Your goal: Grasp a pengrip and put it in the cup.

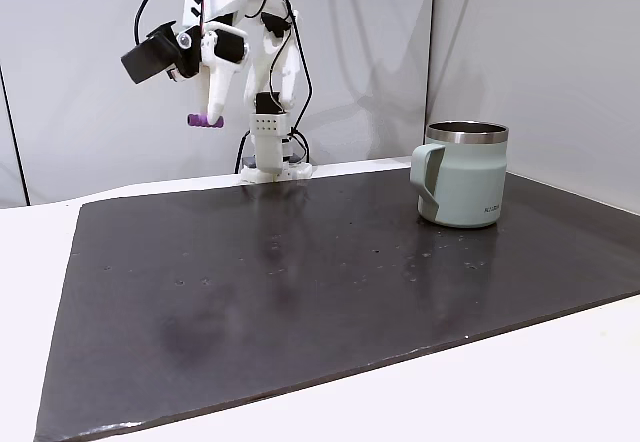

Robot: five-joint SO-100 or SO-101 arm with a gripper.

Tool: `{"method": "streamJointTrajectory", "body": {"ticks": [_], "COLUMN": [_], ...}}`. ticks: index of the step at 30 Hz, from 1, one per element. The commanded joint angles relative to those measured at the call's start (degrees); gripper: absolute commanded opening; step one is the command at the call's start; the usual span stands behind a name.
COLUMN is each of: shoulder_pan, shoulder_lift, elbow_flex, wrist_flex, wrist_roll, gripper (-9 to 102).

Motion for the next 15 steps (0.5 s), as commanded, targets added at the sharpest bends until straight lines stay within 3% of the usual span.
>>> {"method": "streamJointTrajectory", "body": {"ticks": [1,15], "shoulder_pan": [-6.2,-31.0], "shoulder_lift": [1.8,-15.5], "elbow_flex": [-8.1,-35.8], "wrist_flex": [2.5,14.0], "wrist_roll": [8.8,31.7], "gripper": [0,0]}}
